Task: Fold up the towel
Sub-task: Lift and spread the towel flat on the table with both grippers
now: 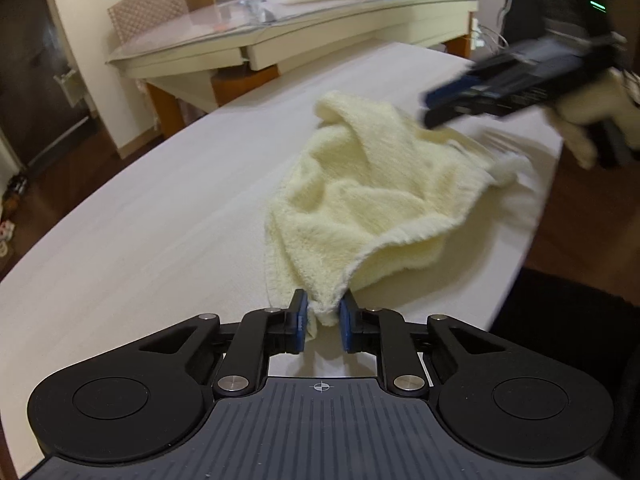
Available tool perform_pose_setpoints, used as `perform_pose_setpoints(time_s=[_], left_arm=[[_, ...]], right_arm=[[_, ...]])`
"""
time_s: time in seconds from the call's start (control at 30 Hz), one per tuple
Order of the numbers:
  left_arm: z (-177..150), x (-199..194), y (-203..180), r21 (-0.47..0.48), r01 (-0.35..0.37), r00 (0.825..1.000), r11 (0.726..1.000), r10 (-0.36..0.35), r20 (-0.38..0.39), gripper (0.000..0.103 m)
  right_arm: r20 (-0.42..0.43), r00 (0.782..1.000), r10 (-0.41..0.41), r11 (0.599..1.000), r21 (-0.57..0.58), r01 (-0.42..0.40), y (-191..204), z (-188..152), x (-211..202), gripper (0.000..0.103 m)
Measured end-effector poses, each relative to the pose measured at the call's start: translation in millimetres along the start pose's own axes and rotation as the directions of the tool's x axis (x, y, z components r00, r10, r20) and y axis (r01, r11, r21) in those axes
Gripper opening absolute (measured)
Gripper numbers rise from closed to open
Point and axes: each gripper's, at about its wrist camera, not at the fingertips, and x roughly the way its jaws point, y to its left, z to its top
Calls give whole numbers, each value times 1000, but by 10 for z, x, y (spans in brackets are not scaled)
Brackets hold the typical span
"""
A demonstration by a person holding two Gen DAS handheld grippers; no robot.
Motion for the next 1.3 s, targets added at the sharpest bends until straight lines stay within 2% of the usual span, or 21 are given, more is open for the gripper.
perform_pose_setpoints(time_s=[0.03, 0.07, 0.1, 0.13, 0.17, 0.2, 0.23, 0.3, 0.37, 0.5, 0.63, 0.77, 0.8, 0.93, 1.07, 1.13, 1.17, 1.2, 1.27, 1.3], left_arm=[[-21, -29, -31, 4, 2, 1000, 1000, -2, -3, 17], [-34, -54, -50, 6, 3, 1000, 1000, -3, -3, 17], [-41, -68, -61, 6, 5, 1000, 1000, -5, -7, 19], [-43, -87, -72, 9, 9, 1000, 1000, -9, -12, 23], [-45, -109, -83, 13, 13, 1000, 1000, -13, -15, 28], [-37, -124, -80, 10, 20, 1000, 1000, -20, -20, 43], [-24, -147, -69, 4, 40, 999, 999, -40, -21, 49], [10, -202, -38, -8, 63, 998, 998, -63, -6, 62], [83, -238, 12, -15, 83, 996, 996, -83, 13, 63], [354, -181, 110, -24, 64, 997, 998, -63, 55, 64], [746, 79, 157, -30, 60, 995, 998, -58, 87, 62], [1159, 429, 110, -20, 98, 990, 995, -95, 106, 59], [1285, 551, 86, -14, 126, 987, 992, -124, 107, 59], [1593, 927, -43, 13, 199, 977, 980, -199, 79, 59], [1727, 1193, -188, 57, 227, 973, 972, -229, 36, 57], [1741, 1284, -263, 87, 226, 974, 970, -227, 5, 54], [1728, 1289, -286, 92, 227, 974, 970, -228, 2, 51], [1711, 1284, -304, 95, 230, 973, 968, -232, 3, 40], [1679, 1276, -339, 100, 238, 971, 966, -239, 5, 21], [1662, 1271, -357, 102, 241, 970, 965, -243, 6, 16]], right_arm=[[-7, 1000, 5, 1000, -2, -5, 4, 4, 39, 44], [-15, 1000, 6, 1000, -5, -6, 8, 5, 74, 32], [-23, 1000, 7, 1000, -7, -7, 12, 5, 110, 9], [-31, 1000, 7, 1000, -10, -8, 16, 6, 144, 2], [-20, 1000, 1, 1000, -6, -1, 17, -1, 111, 2], [-9, 1000, 0, 1000, -11, 0, 20, -12, 54, 2], [3, 1000, -10, 1000, -16, 10, 34, -25, 3, 2], [51, 996, -78, 996, -44, 80, 63, -84, -233, 2], [84, 989, -123, 991, -47, 127, 68, -142, -427, 2], [97, 974, -205, 978, -15, 208, 18, -308, -750, 2], [48, 964, -262, 965, 8, 262, 6, -549, -911, 2], [15, 954, -300, 954, 18, 300, 0, -720, -1002, 2], [12, 953, -304, 953, 24, 304, -8, -739, -1017, 3], [14, 951, -310, 950, 39, 309, -55, -752, -1063, 13], [49, 946, -321, 946, 61, 317, -149, -648, -1068, 18], [57, 948, -314, 949, 59, 311, -196, -585, -1030, 24], [62, 949, -310, 950, 56, 307, -210, -561, -1011, 28], [69, 950, -303, 952, 49, 301, -223, -547, -1015, 32], [74, 956, -284, 959, 27, 283, -239, -463, -920, 35], [78, 957, -278, 961, 14, 278, -236, -415, -863, 35]])
